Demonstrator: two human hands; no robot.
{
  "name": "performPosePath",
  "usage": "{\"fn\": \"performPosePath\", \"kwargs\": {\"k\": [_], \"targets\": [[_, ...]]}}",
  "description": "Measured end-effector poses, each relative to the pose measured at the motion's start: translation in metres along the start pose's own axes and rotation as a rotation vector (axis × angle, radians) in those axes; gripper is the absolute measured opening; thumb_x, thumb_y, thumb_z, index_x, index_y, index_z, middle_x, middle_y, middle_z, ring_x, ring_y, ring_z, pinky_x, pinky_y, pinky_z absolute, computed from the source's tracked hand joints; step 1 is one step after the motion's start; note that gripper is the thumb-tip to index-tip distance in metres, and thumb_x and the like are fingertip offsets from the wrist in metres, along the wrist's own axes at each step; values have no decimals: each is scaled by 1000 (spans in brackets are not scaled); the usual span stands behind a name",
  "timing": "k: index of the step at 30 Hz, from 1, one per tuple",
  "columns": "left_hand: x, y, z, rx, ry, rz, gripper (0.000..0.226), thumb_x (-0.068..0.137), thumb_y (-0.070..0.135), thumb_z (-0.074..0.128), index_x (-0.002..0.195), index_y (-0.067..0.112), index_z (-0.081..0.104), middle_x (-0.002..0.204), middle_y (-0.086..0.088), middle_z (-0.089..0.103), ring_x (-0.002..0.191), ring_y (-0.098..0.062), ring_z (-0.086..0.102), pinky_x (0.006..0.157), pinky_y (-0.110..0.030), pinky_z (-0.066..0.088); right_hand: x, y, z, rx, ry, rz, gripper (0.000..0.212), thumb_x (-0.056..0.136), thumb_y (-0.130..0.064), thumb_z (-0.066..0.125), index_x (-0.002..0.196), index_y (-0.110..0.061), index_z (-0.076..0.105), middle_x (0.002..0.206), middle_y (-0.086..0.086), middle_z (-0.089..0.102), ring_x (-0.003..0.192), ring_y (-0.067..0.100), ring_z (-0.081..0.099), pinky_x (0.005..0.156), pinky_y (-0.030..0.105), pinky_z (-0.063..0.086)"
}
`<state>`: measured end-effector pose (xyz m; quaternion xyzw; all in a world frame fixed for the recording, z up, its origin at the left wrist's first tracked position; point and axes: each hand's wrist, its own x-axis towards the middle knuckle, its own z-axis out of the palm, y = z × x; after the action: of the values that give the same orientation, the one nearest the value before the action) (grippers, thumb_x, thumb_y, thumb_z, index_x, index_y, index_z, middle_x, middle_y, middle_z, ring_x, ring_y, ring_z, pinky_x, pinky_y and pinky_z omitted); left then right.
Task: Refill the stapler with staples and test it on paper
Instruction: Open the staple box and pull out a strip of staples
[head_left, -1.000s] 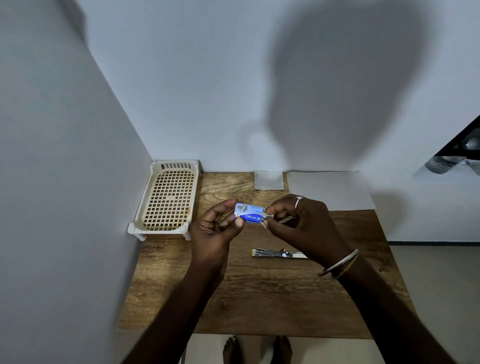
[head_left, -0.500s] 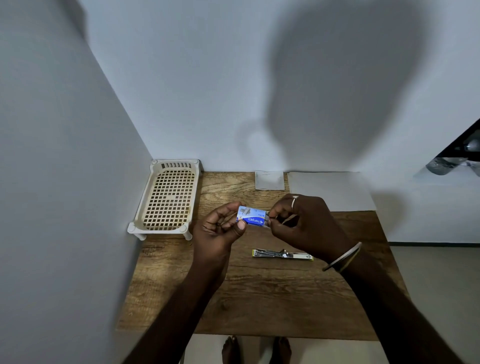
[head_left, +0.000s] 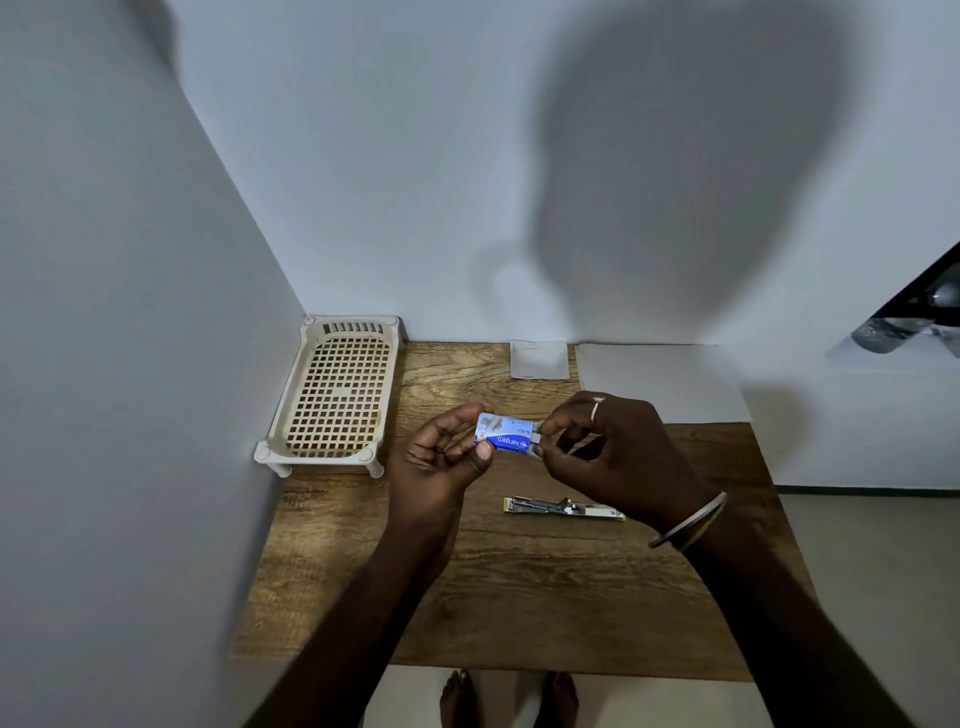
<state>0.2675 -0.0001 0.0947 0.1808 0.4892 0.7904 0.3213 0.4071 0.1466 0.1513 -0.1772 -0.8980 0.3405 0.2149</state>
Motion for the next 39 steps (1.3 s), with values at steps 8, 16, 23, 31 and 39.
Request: {"fn": "performPosePath", "kwargs": {"k": [8, 16, 23, 31, 39], "targets": [[-1, -2, -2, 8, 18, 2, 40, 73, -4, 71, 111, 5, 68, 105, -3, 79, 100, -13, 73, 85, -25, 57, -2, -1, 4, -14, 11, -6, 9, 77, -18, 80, 85, -19, 76, 85, -10, 72, 69, 3, 69, 59, 25, 58], [1, -4, -6, 10, 16, -7, 40, 73, -3, 73, 112, 7, 70, 108, -6, 78, 101, -16, 73, 83, -26, 57, 0, -2, 7, -35, 11, -9, 11, 77, -20, 81, 86, -16, 76, 88, -10, 73, 71, 2, 68, 58, 28, 58], [3, -7, -8, 26, 8, -5, 41, 75, -2, 72, 115, 5, 68, 109, -5, 79, 103, -15, 73, 83, -25, 57, 3, 2, 9, -2, 9, -15, 12, 75, -22, 79, 84, -18, 73, 86, -9, 71, 68, 4, 68, 56, 31, 59], [6, -6, -9, 4, 20, -18, 41, 75, -2, 72, 114, 5, 67, 103, -4, 80, 98, -14, 73, 86, -26, 58, 1, 7, 3, 40, 19, -18, 12, 71, -16, 74, 79, -19, 66, 76, -11, 65, 67, 5, 67, 56, 30, 60], [10, -4, -9, -59, 37, -4, 43, 73, -4, 69, 116, 2, 65, 103, -4, 79, 100, -14, 72, 94, -29, 57, -10, 19, -3, 170, 126, 58, 15, 73, -4, 78, 77, -16, 70, 72, -5, 70, 67, 12, 70, 57, 35, 61]]}}
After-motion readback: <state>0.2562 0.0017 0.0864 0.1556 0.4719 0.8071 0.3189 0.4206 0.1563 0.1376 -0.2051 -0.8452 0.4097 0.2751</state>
